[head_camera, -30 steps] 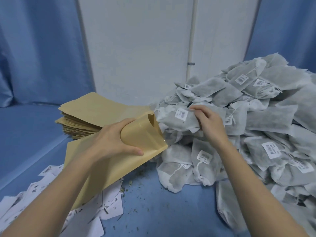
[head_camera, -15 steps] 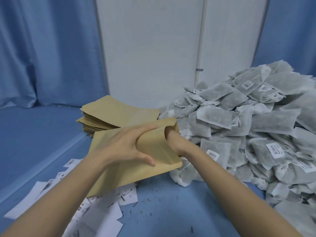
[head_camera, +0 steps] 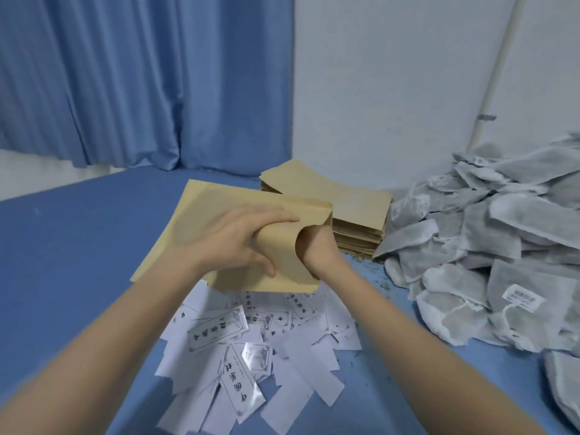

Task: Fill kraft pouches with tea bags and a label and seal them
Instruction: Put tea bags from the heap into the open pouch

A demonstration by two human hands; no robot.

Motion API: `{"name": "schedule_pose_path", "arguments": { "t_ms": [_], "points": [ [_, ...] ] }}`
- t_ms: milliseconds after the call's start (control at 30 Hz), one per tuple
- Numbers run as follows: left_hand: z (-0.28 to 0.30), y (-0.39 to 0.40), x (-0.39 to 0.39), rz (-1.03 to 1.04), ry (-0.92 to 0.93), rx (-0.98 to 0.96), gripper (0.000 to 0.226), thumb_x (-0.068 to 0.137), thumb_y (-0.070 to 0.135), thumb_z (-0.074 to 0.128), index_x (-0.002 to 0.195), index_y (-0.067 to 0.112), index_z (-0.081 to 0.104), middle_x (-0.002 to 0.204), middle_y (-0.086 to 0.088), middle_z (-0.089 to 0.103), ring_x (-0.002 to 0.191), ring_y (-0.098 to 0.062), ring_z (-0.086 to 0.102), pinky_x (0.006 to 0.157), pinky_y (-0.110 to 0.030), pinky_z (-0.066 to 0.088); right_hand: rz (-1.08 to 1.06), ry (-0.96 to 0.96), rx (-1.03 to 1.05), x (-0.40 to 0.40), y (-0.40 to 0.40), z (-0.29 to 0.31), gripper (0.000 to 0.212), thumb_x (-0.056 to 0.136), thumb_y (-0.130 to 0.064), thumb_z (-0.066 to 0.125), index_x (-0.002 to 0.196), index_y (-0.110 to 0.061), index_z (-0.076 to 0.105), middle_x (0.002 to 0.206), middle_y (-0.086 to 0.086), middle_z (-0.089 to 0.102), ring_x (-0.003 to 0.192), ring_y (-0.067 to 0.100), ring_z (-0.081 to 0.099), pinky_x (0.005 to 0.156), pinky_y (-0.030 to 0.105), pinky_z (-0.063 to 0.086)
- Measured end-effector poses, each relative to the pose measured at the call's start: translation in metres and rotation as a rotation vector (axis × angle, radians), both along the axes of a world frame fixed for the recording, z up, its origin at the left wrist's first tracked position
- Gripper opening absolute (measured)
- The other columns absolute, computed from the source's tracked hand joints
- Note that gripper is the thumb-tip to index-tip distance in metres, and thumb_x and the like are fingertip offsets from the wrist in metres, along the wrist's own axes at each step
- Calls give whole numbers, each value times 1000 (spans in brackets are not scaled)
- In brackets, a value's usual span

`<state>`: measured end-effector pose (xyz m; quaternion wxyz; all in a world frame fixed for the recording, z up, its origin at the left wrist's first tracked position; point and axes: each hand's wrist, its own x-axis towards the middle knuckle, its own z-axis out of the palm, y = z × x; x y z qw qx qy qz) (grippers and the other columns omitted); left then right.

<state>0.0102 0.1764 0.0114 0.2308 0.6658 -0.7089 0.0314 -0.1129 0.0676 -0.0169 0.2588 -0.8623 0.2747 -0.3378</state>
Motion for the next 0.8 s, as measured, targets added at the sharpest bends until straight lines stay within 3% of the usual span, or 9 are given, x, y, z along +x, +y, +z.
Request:
{"name": "schedule_pose_path", "arguments": {
  "t_ms": [67,167,233,300,400,500,600,700,800],
  "points": [
    [1,-1,6,10,-54,5,87,57,37,88,131,49,44,145,11,42,135,-10,35,110,-30,26,43,-11,48,5,3,-6,14,91,-2,45,102,-7,53,84,-2,48,91,12,38,65,8,28],
    [3,-7,8,4,-126,20,88,58,41,87,135,44,44,148,10,39,138,-13,32,110,-43,28,-24,-131,111,6,0,-10,14,90,1,47,97,-6,57,97,9,56,97,13,41,70,2,26],
    [7,-12,6,0,-155,31,88,59,42,86,135,46,42,149,10,37,139,-13,30,110,-45,27,-64,-190,162,2,-3,-7,25,88,5,47,76,-16,54,82,6,54,84,14,45,73,13,29],
    [11,-18,3,5,-168,35,89,60,43,86,136,48,40,150,12,35,140,-13,28,111,-43,24,-135,-54,221,-5,-6,-3,42,88,6,45,54,-19,37,59,-2,40,58,9,38,62,19,29],
    [18,-23,-1,-5,-159,22,90,59,40,86,136,48,40,150,14,34,139,-10,27,112,-36,21,-112,-34,237,-11,-16,4,39,89,4,43,53,-9,39,57,-2,39,52,8,34,46,18,29],
    [20,-18,4,-2,-71,17,89,57,35,88,133,46,45,142,19,43,132,-6,34,107,-26,25,13,-98,169,-4,-11,12,13,87,2,48,88,7,60,82,10,59,77,21,51,61,11,41],
    [9,-6,17,59,19,48,86,55,35,89,130,47,48,128,28,49,123,-3,42,97,-22,31,230,-88,258,8,-2,5,15,87,5,50,85,-5,60,81,7,60,83,21,54,79,32,44],
    [-10,4,28,109,50,91,84,56,35,89,130,43,49,122,27,53,116,-1,46,83,-12,28,339,26,283,9,1,-13,19,87,-13,54,91,-26,68,83,-7,66,81,6,58,72,18,47],
    [-24,5,34,130,103,139,85,55,34,89,128,48,47,118,29,53,108,0,44,79,-1,26,137,-138,268,-11,-10,-34,25,85,-14,56,76,-34,67,66,-15,66,63,-3,59,65,15,47]
  ]
}}
